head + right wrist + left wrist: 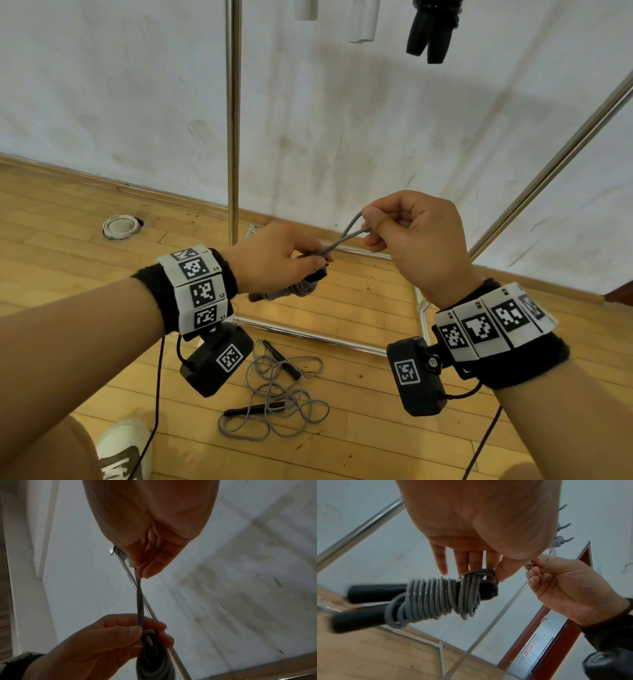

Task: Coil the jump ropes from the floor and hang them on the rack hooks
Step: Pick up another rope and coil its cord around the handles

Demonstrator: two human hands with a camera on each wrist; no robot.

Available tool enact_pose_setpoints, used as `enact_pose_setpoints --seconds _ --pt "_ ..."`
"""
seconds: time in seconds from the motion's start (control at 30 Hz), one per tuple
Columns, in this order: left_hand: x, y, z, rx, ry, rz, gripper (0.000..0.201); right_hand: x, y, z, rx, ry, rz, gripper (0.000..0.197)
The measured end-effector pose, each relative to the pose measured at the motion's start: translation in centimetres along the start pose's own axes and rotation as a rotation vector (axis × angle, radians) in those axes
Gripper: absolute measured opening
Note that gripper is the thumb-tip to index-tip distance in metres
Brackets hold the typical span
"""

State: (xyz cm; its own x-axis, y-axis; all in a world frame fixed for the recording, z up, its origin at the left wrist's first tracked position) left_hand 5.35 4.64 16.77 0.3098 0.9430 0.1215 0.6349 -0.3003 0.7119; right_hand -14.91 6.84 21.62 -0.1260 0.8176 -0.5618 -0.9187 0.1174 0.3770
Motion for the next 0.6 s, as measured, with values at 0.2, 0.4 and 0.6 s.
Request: enact_pose_setpoints --seconds 0.2,0.4,0.6 --pt "0.7 -0.2 -1.6 0.216 -0.094 0.017 0.004 0.1 -0.2 0.1 -0.091 -0.077 -0.046 0.008" --pt "1.0 0.2 -2.7 0.229 -0.069 -0.02 0.009 0.2 0.2 -0.9 -0.112 -0.125 0.003 0.014" --pt "1.2 2.4 -3.2 0.275 -0.02 -0.157 0.014 0.8 1.3 -1.2 -0.227 0.014 0.16 0.02"
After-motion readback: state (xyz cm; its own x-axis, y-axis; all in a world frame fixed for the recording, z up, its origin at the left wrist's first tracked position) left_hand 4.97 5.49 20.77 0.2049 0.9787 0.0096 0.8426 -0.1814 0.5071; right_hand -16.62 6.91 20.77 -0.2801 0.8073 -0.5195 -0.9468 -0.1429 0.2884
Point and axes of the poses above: each hand's wrist, its own x-axis away from the middle knuckle, its own y-axis out of the back of the hand, z = x × y, the point moved 1 cm from there along -x, towards the middle knuckle, and after that the axes turned 15 degrees about y, right-handed, at the moved point
